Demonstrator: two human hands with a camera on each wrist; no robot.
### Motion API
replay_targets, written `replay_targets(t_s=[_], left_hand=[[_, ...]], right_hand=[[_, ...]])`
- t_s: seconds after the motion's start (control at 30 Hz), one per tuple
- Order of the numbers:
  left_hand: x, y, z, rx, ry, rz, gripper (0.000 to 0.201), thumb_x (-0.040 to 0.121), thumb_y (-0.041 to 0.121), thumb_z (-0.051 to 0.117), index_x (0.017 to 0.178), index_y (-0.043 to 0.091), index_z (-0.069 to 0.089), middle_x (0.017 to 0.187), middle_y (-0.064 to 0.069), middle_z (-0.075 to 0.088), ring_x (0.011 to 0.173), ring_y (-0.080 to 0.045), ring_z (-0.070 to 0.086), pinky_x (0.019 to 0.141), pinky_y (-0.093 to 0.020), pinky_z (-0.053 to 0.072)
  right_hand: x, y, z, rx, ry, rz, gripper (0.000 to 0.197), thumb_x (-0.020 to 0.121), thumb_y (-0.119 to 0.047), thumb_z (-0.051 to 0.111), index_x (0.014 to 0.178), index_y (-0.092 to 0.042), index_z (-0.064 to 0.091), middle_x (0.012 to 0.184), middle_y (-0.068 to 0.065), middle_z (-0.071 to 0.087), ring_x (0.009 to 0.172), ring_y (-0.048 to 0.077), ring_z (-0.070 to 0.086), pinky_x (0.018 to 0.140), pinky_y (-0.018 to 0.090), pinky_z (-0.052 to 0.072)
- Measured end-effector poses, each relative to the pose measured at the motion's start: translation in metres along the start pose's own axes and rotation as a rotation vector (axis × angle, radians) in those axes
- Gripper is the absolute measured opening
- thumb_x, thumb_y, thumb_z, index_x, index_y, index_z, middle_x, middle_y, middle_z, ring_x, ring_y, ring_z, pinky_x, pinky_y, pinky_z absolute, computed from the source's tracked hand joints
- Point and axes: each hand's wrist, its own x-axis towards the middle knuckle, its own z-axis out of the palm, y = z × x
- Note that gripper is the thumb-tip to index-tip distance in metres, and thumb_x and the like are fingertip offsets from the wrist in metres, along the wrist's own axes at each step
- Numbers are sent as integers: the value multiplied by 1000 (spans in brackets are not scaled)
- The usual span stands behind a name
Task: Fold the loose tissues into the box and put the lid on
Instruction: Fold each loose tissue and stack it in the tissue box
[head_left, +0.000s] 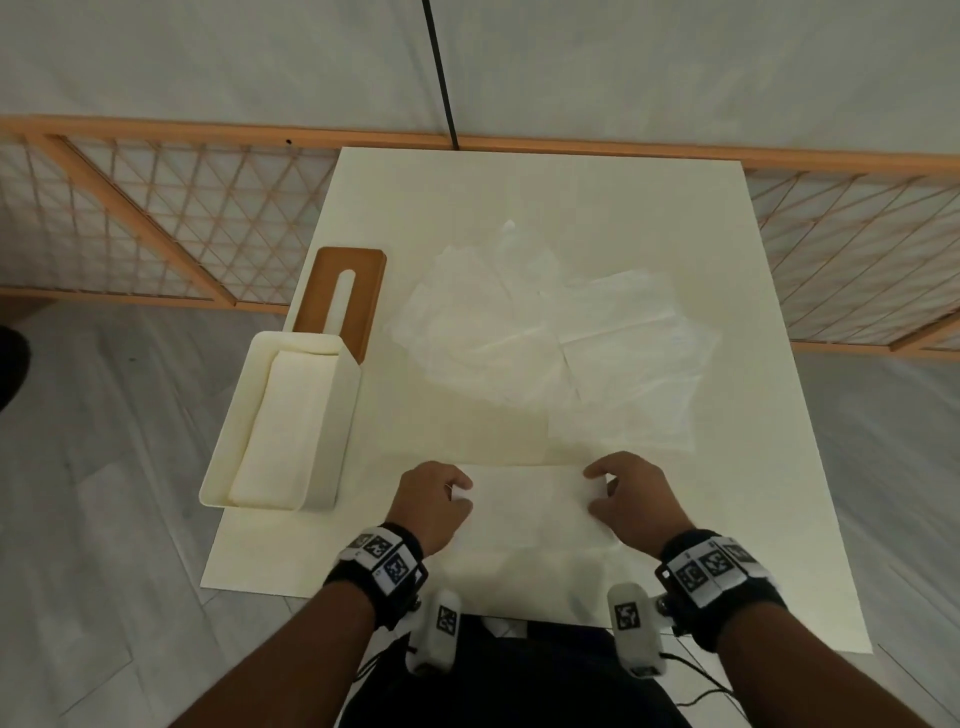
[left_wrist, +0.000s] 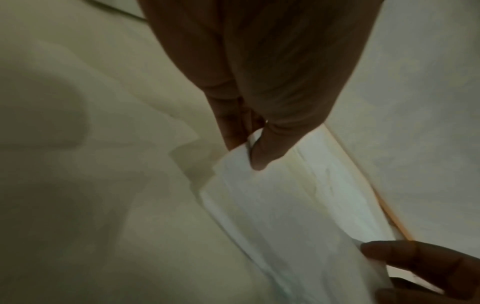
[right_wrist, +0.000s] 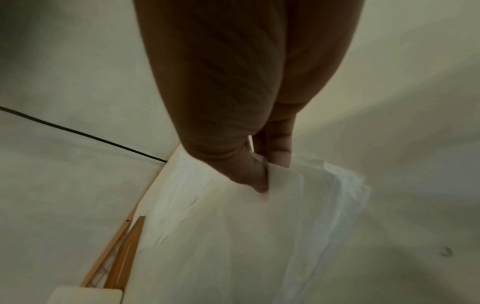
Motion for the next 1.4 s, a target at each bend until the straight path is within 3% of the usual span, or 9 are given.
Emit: replay_targets(t_s=[0.17,0.33,0.5,0.67,0.8,0.9,1.07,1.13,1.4], left_hand=[[9,-5,11,41,46,17,17,83,17,75,99,17,73,94,4,56,83,-11,53,78,-12,36],[11,-12,18,12,47,24,12,79,14,78,89,19,75,95,2,58,75,-7,56,77,-13,41],[25,-6,7,23,60,40,11,74,19,81,80,17,72,94,0,59,82,-13,59,84,-27,51],[81,29,-16,30,180,125,22,82,19,76,100,12,67,104,-4,61,97,-19,58,90,-30,47],[141,65,-23,52,221,138,39,90,18,68,127,8,60,133,-11,57,125,-27,51,109,-33,38],[178,77,-26,123,215,107,46,93,17,65,136,7,54,142,-10,50,134,-25,44,112,-28,32],[198,77,-27,176,253,65,15,92,10,63,99,6,75,106,-10,72,97,-25,67,76,-22,45],[198,78,-27,187,257,68,16,92,9,60,88,6,76,94,-10,74,87,-25,69,68,-24,45],[181,91,-58,81,299,120,16,92,17,59,95,15,74,112,-4,70,104,-22,65,88,-32,53]], right_hand=[[6,7,8,-64,11,-57,37,73,4,71,108,-11,72,108,-4,55,79,7,51,69,2,37],[5,15,13,-108,-14,-40,39,74,4,72,112,-9,71,109,-5,48,92,14,54,79,9,35],[3,16,10,-102,-30,-37,41,75,-2,75,114,-12,69,116,-2,45,95,19,58,83,15,39],[7,5,-3,-46,38,-70,40,76,-10,78,114,-19,69,117,-5,44,76,14,59,74,16,45],[12,1,-15,-21,51,-129,33,78,-12,78,109,-19,70,110,-8,48,78,-3,52,72,4,39],[13,1,-22,7,55,-122,30,79,-13,78,107,-22,70,107,-11,49,76,0,54,69,4,40],[19,2,-31,17,67,-120,25,81,-15,78,104,-22,71,104,-13,51,75,-2,53,70,3,39],[22,0,-34,25,69,-123,24,81,-15,78,103,-22,71,102,-14,52,72,2,55,69,4,40],[39,-31,-47,43,77,-202,19,84,-15,75,102,-21,71,104,-12,55,76,0,55,70,2,39]])
